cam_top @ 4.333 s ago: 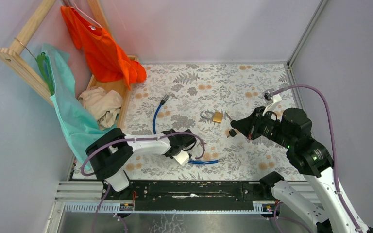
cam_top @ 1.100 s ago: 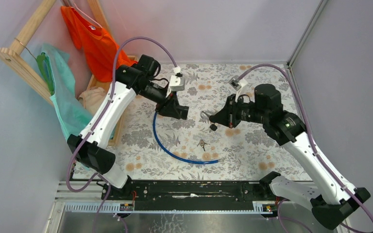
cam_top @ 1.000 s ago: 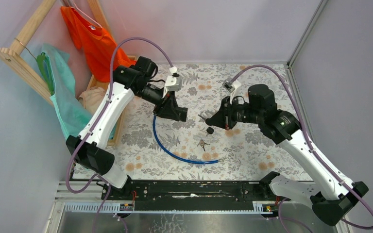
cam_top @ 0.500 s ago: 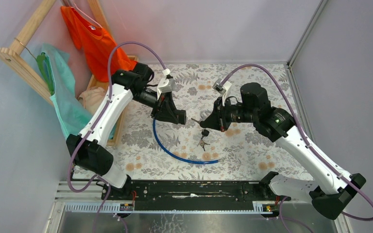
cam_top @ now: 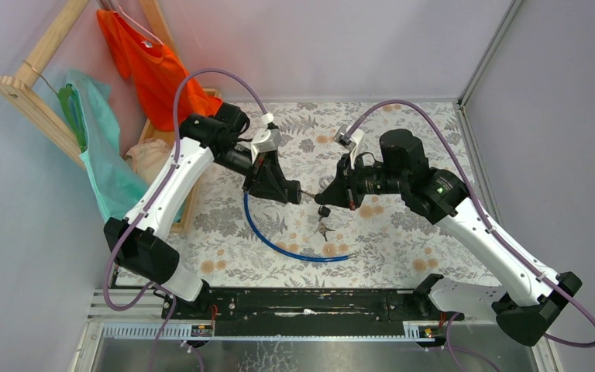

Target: Unlock with the key

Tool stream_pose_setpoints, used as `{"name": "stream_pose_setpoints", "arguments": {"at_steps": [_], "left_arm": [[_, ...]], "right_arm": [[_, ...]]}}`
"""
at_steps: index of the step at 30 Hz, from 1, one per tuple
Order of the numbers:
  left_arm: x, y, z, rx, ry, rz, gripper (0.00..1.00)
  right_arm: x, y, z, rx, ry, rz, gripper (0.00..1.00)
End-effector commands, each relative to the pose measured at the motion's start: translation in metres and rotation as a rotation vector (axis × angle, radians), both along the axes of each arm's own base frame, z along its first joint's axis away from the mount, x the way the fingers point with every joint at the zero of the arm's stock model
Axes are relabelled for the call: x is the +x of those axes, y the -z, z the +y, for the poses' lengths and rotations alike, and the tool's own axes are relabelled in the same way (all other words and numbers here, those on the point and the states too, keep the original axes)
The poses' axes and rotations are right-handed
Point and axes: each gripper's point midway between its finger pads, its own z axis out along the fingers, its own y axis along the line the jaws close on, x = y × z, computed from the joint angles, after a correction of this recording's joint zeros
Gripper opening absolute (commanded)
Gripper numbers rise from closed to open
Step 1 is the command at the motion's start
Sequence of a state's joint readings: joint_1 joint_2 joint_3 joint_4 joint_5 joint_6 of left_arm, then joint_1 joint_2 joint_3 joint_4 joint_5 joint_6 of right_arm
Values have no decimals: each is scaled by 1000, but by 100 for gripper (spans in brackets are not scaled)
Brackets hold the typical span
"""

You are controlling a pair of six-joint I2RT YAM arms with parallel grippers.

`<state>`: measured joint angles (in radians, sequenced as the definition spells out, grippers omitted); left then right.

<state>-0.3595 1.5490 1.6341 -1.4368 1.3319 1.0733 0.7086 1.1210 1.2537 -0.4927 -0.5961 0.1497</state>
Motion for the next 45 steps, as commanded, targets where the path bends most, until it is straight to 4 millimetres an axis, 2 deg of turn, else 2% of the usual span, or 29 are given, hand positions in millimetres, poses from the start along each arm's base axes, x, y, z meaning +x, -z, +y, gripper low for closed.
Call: {"name": "stream_pose_setpoints", "arguments": {"at_steps": [1, 10, 23, 34, 45], "left_arm": [[-18, -19, -5, -73, 40, 10, 0], [-27, -21, -8, -64, 66, -18, 0], [-25, -20, -9, -44, 67, -33, 0], [-24, -16, -9, -26, 63, -37, 0], [-32, -19, -8, -27, 74, -34, 0]], "right_arm": [[-5, -26, 5, 39, -45, -65, 0], [-3, -23, 5, 21, -37, -61, 0], [-6, -21, 22, -2, -92, -61, 0], [-9, -24, 21, 5, -93, -79, 0], [-11, -34, 24, 43, -114, -103, 0]]}}
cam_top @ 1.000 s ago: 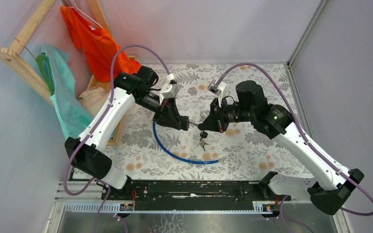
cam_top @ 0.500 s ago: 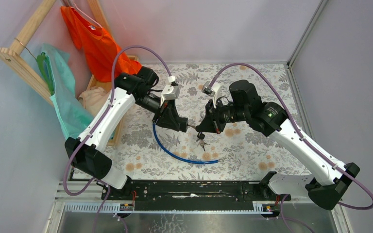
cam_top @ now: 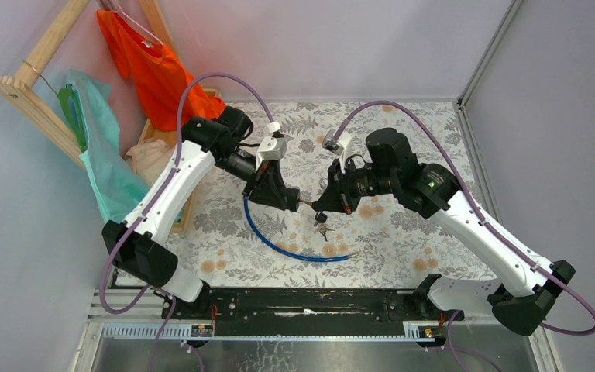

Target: Unlock with the key

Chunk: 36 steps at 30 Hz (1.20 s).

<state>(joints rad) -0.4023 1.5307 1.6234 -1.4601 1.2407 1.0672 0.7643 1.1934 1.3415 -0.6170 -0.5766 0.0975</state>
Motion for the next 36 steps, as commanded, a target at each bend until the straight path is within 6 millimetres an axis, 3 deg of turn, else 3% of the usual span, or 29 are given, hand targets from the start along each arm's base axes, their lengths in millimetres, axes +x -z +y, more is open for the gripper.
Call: {"name": "stream_pose_setpoints", "arguments": {"at_steps": [1, 17, 27, 36], "left_arm": [[-21, -31, -9, -117, 55, -19, 0], [-33, -33, -12, -96, 90, -70, 0], [-36, -35, -7, -74, 75, -92, 0], [-35, -43, -8, -83, 71, -90, 0]], "right_arm": [[-1, -45, 16, 141, -60, -129, 0], [-2, -55, 18, 155, -102, -179, 0], [-12, -56, -1, 186, -46, -216, 0], [-18, -52, -1, 180, -75, -190, 0]]}}
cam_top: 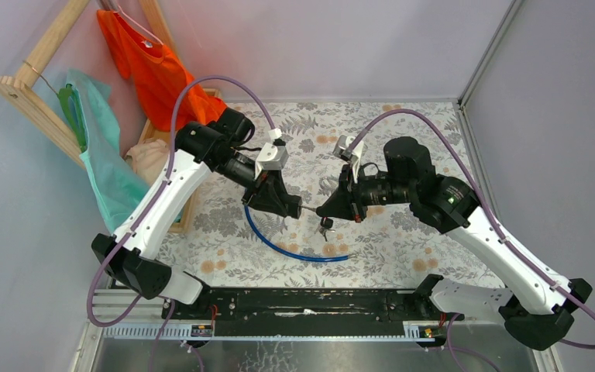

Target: Unlock with the key

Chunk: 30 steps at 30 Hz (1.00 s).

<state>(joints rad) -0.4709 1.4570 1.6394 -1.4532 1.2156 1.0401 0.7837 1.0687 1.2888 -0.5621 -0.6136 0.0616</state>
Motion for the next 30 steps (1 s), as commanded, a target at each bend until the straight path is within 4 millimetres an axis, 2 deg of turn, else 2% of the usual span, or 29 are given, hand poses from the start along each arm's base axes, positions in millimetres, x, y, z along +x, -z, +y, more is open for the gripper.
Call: {"name": "stream_pose_setpoints", "arguments": {"at_steps": [1, 22, 30], "left_arm": [[-9, -24, -4, -72, 20, -12, 0], [-5, -26, -7, -74, 21, -8, 0], [-3, -21, -8, -59, 24, -2, 0]], "right_arm": [[7, -26, 9, 79, -7, -75, 0], [31, -20, 21, 69, 50, -98, 0], [33, -32, 33, 95, 4, -94, 0]]}}
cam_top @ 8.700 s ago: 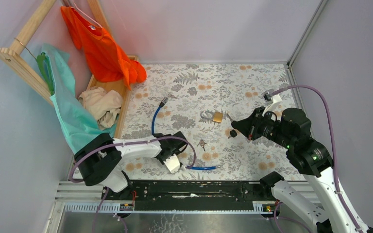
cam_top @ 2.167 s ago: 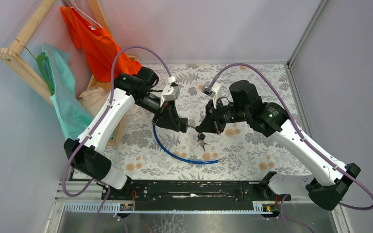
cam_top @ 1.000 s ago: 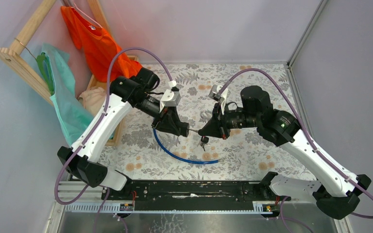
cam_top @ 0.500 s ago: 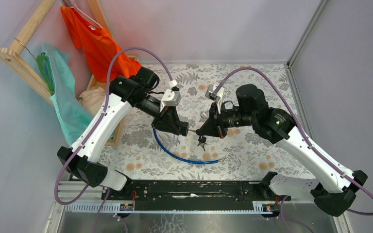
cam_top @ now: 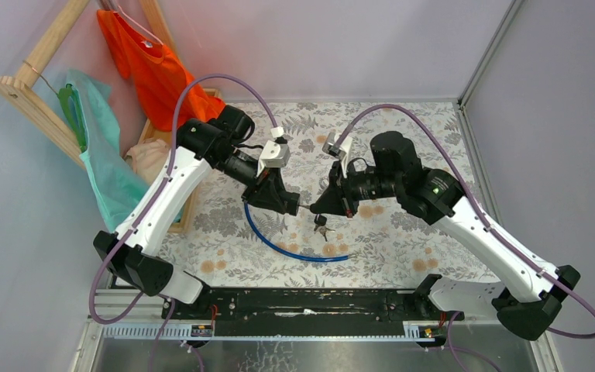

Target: Unlock with the key

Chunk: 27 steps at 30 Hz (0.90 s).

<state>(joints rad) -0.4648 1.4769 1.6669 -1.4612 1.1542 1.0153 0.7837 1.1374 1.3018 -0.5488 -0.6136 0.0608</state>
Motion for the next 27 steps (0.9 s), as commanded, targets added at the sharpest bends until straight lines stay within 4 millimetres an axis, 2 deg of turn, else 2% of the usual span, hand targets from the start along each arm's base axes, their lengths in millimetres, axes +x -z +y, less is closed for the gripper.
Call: {"name": "stream_pose_setpoints", "arguments": {"at_steps": [1, 12, 16, 23, 27], "left_arm": [[-13, -28, -12, -121, 60, -1, 0], [-8, -34, -16, -148, 48, -27, 0], [-5, -44, -19, -170, 28, -34, 0], [6, -57, -23, -147, -45, -7, 0], [4, -67, -25, -156, -66, 8, 0]], "right_arm": [[22, -45, 23, 130, 0, -123, 0], [25, -39, 38, 193, -7, -68, 0], [27, -38, 41, 218, 3, -62, 0], [27, -46, 46, 252, -9, -58, 0], [26, -52, 48, 283, -20, -63, 0]]}}
